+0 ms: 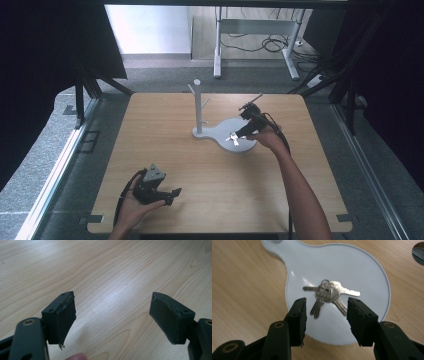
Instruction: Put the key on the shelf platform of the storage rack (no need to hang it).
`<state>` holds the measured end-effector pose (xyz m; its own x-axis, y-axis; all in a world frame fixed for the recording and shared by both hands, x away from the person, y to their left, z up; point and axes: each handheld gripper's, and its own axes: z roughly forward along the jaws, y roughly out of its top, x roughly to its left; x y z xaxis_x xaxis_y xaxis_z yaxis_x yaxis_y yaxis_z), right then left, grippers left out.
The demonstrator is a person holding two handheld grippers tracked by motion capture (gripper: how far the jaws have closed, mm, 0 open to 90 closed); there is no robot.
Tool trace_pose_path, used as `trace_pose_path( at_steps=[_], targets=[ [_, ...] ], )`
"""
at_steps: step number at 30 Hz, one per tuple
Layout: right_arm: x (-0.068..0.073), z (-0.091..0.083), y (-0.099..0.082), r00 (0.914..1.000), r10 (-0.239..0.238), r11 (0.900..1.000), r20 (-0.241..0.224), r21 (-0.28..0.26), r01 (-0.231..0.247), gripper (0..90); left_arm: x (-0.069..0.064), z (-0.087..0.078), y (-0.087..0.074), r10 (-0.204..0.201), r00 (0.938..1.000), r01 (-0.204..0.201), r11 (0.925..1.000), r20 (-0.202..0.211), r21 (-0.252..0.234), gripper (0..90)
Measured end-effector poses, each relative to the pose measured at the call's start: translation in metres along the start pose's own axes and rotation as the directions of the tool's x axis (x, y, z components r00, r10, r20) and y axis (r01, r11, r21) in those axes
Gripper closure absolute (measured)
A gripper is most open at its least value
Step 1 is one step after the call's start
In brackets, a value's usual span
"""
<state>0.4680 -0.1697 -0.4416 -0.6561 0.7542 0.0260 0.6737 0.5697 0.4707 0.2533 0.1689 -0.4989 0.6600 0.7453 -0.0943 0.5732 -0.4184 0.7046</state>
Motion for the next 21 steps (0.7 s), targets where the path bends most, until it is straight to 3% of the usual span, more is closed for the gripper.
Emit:
trace_pose_path(
  at_steps=[9, 21],
  targets=[
    [0.013, -0.017, -0.033, 0.9985, -0.047, 0.9986, -0.028, -0.027, 0.047, 48.1, -0.002, 0.003, 0.0, 0.004, 1.0, -0.004, 0.9999, 0.001, 0.009, 21.4],
    [0.018, -0.035, -0.107, 0.9989, 0.002, 0.995, -0.047, -0.1, -0.007, 47.4, -0.004, 0.005, 0.0, 0.008, 1.0, -0.008, 0.9998, -0.003, 0.016, 21.3]
  ],
)
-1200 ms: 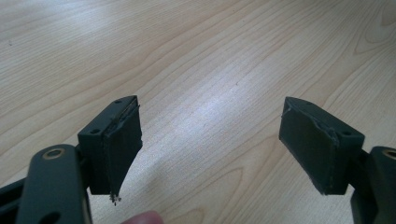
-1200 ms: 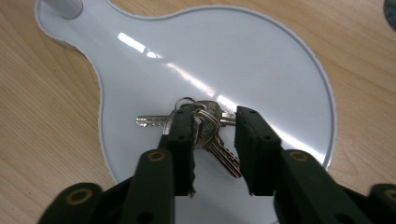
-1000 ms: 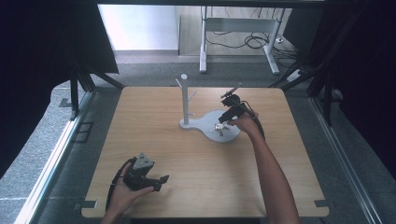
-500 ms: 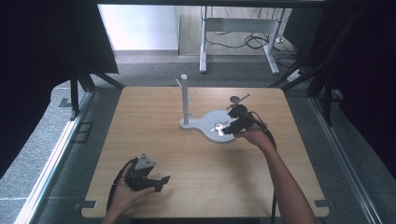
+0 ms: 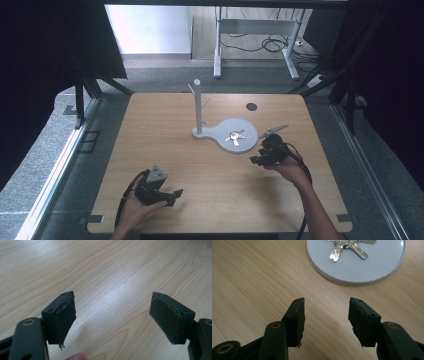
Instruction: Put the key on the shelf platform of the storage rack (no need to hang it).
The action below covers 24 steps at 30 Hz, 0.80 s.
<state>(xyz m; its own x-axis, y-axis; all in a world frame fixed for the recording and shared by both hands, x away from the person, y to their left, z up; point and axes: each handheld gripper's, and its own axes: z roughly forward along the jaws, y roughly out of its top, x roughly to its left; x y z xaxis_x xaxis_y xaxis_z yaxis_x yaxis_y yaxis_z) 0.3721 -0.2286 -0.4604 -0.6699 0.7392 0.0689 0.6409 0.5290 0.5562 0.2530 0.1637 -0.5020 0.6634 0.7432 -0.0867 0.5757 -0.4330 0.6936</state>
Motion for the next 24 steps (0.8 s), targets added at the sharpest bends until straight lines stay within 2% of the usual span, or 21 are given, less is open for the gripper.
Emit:
trace_pose_path(
  at_steps=[5, 6, 7, 12, 13, 14, 17, 18, 20, 24],
  targets=[
    [0.0, -0.006, -0.028, 0.9995, 0.031, 0.999, 0.002, -0.033, -0.03, 47.3, -0.001, 0.001, 0.0, 0.006, 1.0, -0.006, 1.0, -0.002, 0.006, 21.3],
    [0.0, -0.006, -0.028, 0.9995, 0.031, 0.999, 0.002, -0.033, -0.03, 47.3, -0.001, 0.001, 0.0, 0.006, 1.0, -0.006, 1.0, -0.002, 0.006, 21.3],
    [0.0, -0.009, -0.039, 0.9994, 0.033, 0.9985, 0.006, -0.043, -0.033, 47.3, -0.001, 0.0, 0.0, 0.007, 1.0, -0.007, 1.0, -0.003, 0.005, 21.3],
    [0.002, -0.013, -0.063, 0.9981, 0.04, 0.9979, 0.048, -0.053, -0.037, 47.3, 0.0, 0.001, 0.0, 0.002, 1.0, -0.002, 1.0, -0.008, 0.009, 21.3],
    [0.002, -0.013, -0.063, 0.9981, 0.04, 0.9979, 0.048, -0.053, -0.037, 47.3, 0.0, 0.001, 0.0, 0.002, 1.0, -0.002, 1.0, -0.008, 0.009, 21.3],
    [0.002, -0.013, -0.073, 0.9973, 0.051, 0.9971, 0.053, -0.059, -0.048, 47.3, -0.001, 0.002, 0.0, -0.004, 1.0, 0.004, 0.9999, -0.007, 0.01, 21.3],
    [0.001, -0.013, -0.081, 0.9967, 0.06, 0.9958, 0.055, -0.072, -0.056, 47.3, -0.001, 0.003, -0.001, 0.001, 1.0, -0.001, 0.9999, -0.007, 0.012, 21.3],
    [-0.001, -0.011, -0.091, 0.9956, 0.081, 0.9927, 0.047, -0.094, -0.076, 47.8, -0.001, 0.005, -0.001, -0.002, 1.0, 0.002, 0.9999, -0.001, 0.014, 21.3],
    [-0.003, -0.008, -0.096, 0.9952, 0.08, 0.9953, 0.056, -0.06, -0.076, 47.5, 0.0, 0.007, -0.002, -0.003, 1.0, 0.003, 0.9997, -0.004, 0.025, 21.3],
    [-0.005, -0.009, -0.1, 0.9939, 0.094, 0.9931, 0.058, -0.076, -0.089, 47.5, -0.001, 0.008, -0.002, -0.003, 1.0, 0.003, 0.9996, -0.003, 0.026, 21.3]
  ],
)
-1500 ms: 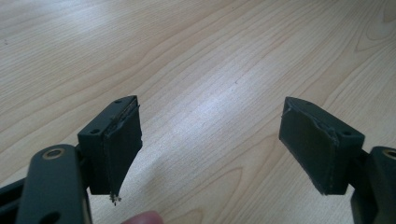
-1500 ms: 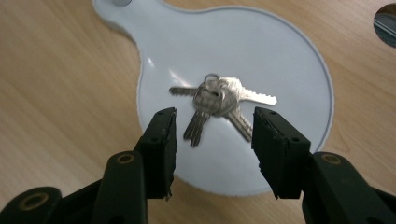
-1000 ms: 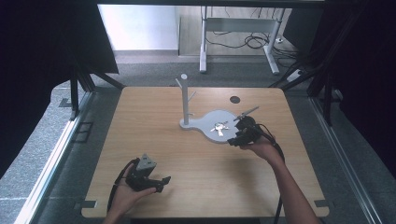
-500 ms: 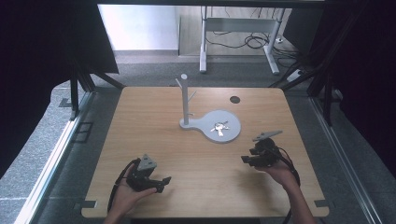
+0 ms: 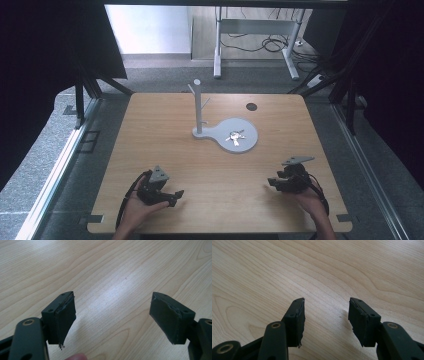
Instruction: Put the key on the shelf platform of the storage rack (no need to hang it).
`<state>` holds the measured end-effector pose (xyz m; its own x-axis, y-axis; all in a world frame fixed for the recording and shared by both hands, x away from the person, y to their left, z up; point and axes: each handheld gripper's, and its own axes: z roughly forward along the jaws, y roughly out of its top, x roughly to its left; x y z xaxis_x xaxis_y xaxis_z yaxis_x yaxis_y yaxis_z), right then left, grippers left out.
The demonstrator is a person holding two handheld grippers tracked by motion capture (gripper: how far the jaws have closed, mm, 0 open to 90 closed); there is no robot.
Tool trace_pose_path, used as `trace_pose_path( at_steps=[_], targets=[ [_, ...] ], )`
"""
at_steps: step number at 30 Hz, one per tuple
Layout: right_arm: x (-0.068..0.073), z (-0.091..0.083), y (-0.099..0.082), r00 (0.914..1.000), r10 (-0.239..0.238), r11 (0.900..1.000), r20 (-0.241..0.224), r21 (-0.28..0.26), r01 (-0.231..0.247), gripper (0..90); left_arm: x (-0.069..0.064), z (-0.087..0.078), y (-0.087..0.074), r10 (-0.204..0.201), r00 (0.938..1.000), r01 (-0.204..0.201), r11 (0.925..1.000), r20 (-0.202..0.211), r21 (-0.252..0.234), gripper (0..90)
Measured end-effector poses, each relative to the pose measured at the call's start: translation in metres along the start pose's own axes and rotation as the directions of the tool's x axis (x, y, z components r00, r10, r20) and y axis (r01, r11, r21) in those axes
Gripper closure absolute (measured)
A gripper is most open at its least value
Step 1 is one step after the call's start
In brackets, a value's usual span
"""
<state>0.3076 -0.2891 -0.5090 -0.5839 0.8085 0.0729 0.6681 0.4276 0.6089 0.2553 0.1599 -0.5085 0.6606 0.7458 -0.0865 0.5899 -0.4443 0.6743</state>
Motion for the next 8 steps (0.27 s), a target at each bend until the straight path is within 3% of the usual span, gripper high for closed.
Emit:
trace_pose_path(
  at_steps=[3, 8],
  targets=[
    [0.0004, -0.0011, 0.0002, 1.0, -0.005, 0.9999, 0.003, -0.015, 0.005, 47.3, -0.0005, -0.0002, 0.0002, 0.002, 1.0, -0.002, 1.0, 0.002, -0.002, 21.3],
    [0.0007, 0.0029, 0.0009, 0.9992, 0.0, 0.9997, 0.039, -0.023, 0.001, 39.6, -0.0001, -0.0005, 0.0004, 0.006, 1.0, -0.006, 1.0, 0.004, -0.003, 21.3]
  ],
)
